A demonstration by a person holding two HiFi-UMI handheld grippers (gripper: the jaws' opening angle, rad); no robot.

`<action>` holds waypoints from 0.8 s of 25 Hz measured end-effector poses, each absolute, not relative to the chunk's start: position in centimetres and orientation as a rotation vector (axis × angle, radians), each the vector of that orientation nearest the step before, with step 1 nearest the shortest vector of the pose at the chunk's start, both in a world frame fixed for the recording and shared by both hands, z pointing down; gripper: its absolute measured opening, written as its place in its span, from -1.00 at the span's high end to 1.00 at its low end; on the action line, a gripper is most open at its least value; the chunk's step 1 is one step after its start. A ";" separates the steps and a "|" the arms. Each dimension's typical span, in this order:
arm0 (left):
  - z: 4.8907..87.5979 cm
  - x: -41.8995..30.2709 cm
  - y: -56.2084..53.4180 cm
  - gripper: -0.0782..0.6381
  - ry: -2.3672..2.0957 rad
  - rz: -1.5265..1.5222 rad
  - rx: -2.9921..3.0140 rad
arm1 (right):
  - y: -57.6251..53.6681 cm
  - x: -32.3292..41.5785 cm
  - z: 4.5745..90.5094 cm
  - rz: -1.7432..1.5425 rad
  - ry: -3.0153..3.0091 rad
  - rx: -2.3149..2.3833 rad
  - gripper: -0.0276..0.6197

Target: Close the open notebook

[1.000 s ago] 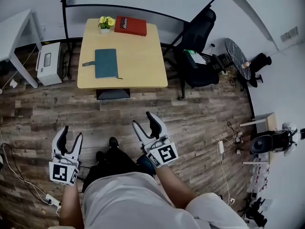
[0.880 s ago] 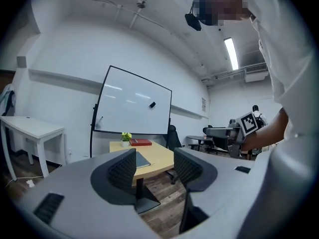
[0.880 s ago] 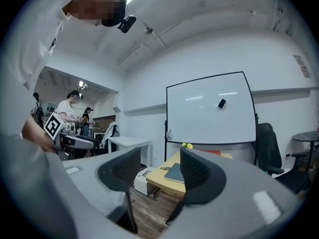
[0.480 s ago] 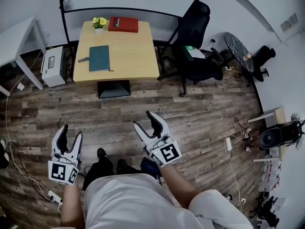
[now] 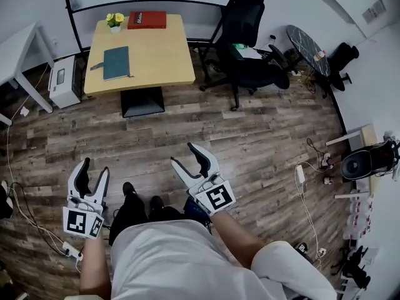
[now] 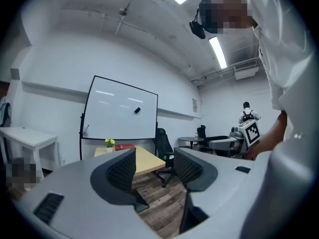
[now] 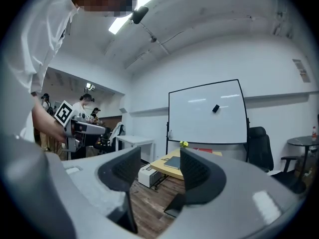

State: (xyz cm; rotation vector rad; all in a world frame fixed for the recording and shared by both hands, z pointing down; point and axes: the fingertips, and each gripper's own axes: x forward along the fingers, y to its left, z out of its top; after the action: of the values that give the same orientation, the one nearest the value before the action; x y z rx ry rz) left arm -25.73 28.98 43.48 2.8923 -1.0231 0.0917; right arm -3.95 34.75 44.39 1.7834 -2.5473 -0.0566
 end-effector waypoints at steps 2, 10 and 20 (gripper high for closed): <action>43.2 -25.1 29.9 0.15 -1.013 0.097 2.913 | 34.9 -4.0 44.4 -0.060 -2.565 1.792 0.15; 44.3 -26.1 31.5 0.15 -1.078 0.077 2.836 | 35.0 -3.1 45.1 -0.007 -2.570 1.838 0.15; 45.2 -26.9 31.2 0.15 -1.077 0.044 2.768 | 35.2 -2.3 45.9 0.026 -2.560 1.870 0.15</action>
State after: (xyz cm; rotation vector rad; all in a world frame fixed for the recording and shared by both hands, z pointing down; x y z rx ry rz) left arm -26.86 31.24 45.25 2.7679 -1.0775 0.0436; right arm -2.26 35.19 45.94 1.8698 -2.5600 0.0256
